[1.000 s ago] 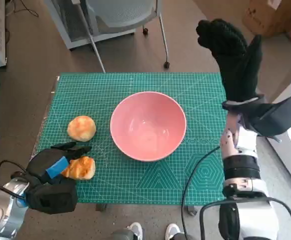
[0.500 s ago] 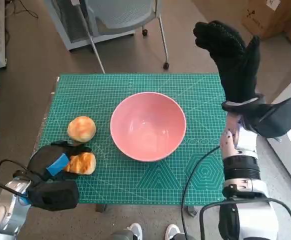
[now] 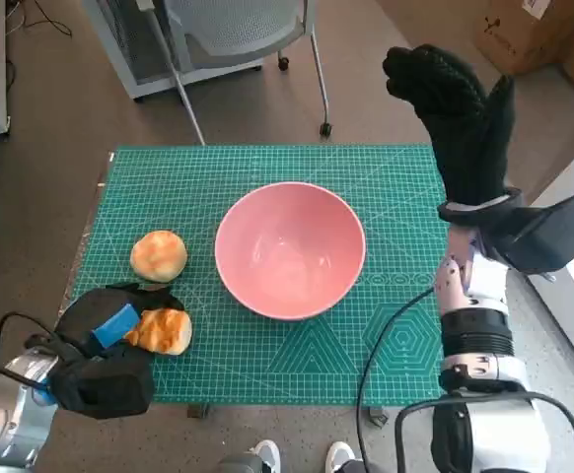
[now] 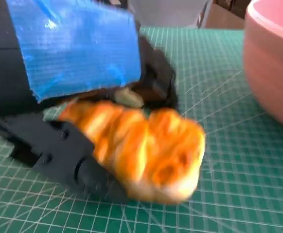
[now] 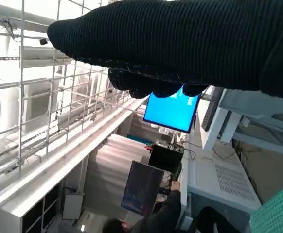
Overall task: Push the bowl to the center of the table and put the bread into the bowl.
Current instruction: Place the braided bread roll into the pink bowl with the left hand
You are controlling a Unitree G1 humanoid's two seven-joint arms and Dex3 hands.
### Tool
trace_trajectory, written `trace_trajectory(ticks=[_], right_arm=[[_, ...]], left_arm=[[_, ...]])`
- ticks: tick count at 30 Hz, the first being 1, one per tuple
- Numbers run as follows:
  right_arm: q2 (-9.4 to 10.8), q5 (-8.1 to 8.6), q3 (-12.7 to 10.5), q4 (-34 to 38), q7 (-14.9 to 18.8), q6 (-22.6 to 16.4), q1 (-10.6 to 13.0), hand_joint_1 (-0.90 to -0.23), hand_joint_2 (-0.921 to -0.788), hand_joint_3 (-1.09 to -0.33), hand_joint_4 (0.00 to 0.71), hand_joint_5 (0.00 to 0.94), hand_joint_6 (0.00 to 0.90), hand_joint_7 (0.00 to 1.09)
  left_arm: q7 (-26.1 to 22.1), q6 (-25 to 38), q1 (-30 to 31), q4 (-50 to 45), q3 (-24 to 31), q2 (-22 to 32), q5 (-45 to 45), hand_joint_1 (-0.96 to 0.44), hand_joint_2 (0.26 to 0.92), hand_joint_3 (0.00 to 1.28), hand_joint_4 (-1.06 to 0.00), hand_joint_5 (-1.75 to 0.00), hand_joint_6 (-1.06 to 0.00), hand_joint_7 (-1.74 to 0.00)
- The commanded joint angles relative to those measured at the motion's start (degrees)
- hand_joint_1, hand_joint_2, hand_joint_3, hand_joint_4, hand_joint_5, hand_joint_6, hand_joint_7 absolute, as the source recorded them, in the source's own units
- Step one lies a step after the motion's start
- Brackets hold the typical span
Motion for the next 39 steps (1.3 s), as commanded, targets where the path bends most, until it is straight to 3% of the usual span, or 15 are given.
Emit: trace_trajectory(ticks=[1,8,14,22,29,39], right_arm=[[-0.02,0.09,0.06,0.24,0.48,0.84,1.53,-0.612,-0.921,-0.480,0.266,0.002,0.405,0.00],[-0.17,-0.08,0.14,0.48,0.49,0.68,1.43,-0.611,-0.921,-0.481,0.265,0.001,0.397,0.00],[-0.05,-0.81,0.60,0.33,-0.02,0.04,1.71,-0.611,-0.921,-0.482,0.265,0.001,0.395,0.00],[0.30,-1.38,1.22,-0.76,-0.52,-0.19,2.62,-0.617,-0.921,-0.491,0.265,0.000,0.382,0.00],[0.33,-1.68,1.75,-2.37,-0.80,-0.22,3.91,-0.613,-0.921,-0.502,0.263,0.000,0.378,0.00],[-0.07,-1.32,2.13,-6.19,-1.25,0.73,6.53,-0.597,-0.921,-0.506,0.260,0.000,0.382,0.00]], left_arm=[[-3.77,4.57,0.67,-10.74,4.99,1.05,-3.61,0.00,0.917,0.05,-0.71,-1.24,-0.68,-1.00],[-4.22,7.11,-3.20,-19.44,9.40,0.02,-6.42,0.00,0.907,0.02,-0.76,-1.19,-0.74,-0.95],[-2.25,6.18,-12.09,-20.45,8.41,-1.05,-6.34,0.00,0.897,0.01,-0.79,-1.12,-0.76,-0.97],[1.04,2.92,-27.15,-14.74,0.79,-5.12,-3.48,0.00,0.894,0.01,-0.79,-1.05,-0.76,-1.03],[0.88,0.48,-38.30,-6.00,-6.78,-11.01,-2.97,0.00,0.892,0.01,-0.80,-0.96,-0.77,-1.08],[-0.42,-2.54,-43.84,5.29,-13.86,-15.17,-1.27,0.00,0.919,0.03,-0.71,-1.04,-0.69,-1.19]])
